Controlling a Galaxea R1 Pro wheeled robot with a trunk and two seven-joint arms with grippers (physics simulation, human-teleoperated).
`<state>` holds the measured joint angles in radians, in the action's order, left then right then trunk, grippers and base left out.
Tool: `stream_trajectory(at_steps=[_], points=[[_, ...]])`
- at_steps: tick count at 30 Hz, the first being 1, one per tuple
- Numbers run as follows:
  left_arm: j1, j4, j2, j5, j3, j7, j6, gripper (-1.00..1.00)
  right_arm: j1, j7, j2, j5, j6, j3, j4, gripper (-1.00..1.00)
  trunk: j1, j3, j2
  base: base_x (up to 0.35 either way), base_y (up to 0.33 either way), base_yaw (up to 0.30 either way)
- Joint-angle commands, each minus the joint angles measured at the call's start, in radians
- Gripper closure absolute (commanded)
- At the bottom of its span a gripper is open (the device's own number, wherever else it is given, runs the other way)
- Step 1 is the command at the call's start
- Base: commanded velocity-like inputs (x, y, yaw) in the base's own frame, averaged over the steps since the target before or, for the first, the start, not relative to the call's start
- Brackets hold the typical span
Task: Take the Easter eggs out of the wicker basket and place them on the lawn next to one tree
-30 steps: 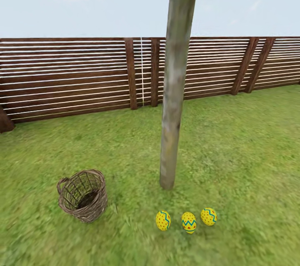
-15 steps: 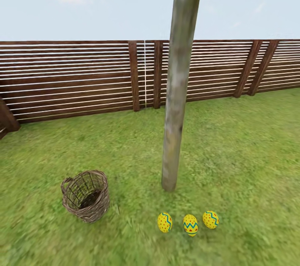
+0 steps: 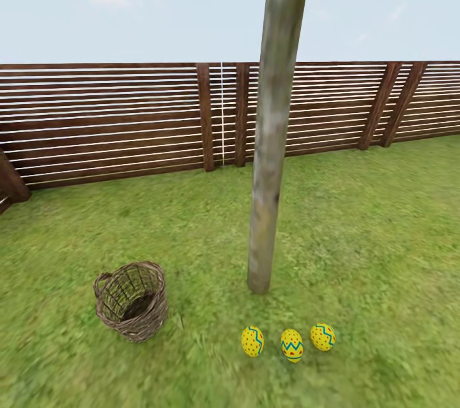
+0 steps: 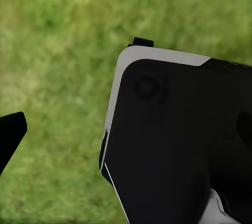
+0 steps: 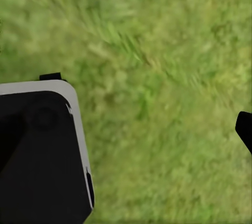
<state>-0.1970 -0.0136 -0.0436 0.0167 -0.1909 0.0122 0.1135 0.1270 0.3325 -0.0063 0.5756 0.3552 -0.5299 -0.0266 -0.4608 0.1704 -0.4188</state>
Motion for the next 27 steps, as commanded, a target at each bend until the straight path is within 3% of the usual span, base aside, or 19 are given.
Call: stream_trajectory(at_steps=[1,4,27], points=[[-0.001,0.001,0.0,0.001,-0.002,0.001,0.006,-1.0,0.0,0.004,-0.001,0.007,0.001,-0.009,-0.001,-1.0,0.0,0.002,-0.002,0.0,0.0,0.0],[-0.001,0.001,0.0,0.0,-0.001,0.002,0.005,-1.0,0.0,0.003,0.002,0.007,0.001,-0.01,-0.001,-1.0,0.011,-0.007,0.019,0.0,0.0,0.0],[-0.001,-0.002,-0.002,-0.002,-0.001,0.001,0.011,-1.0,0.0,0.002,0.006,0.007,0.001,-0.01,-0.001,-1.0,0.011,-0.007,0.019,0.0,0.0,0.0]])
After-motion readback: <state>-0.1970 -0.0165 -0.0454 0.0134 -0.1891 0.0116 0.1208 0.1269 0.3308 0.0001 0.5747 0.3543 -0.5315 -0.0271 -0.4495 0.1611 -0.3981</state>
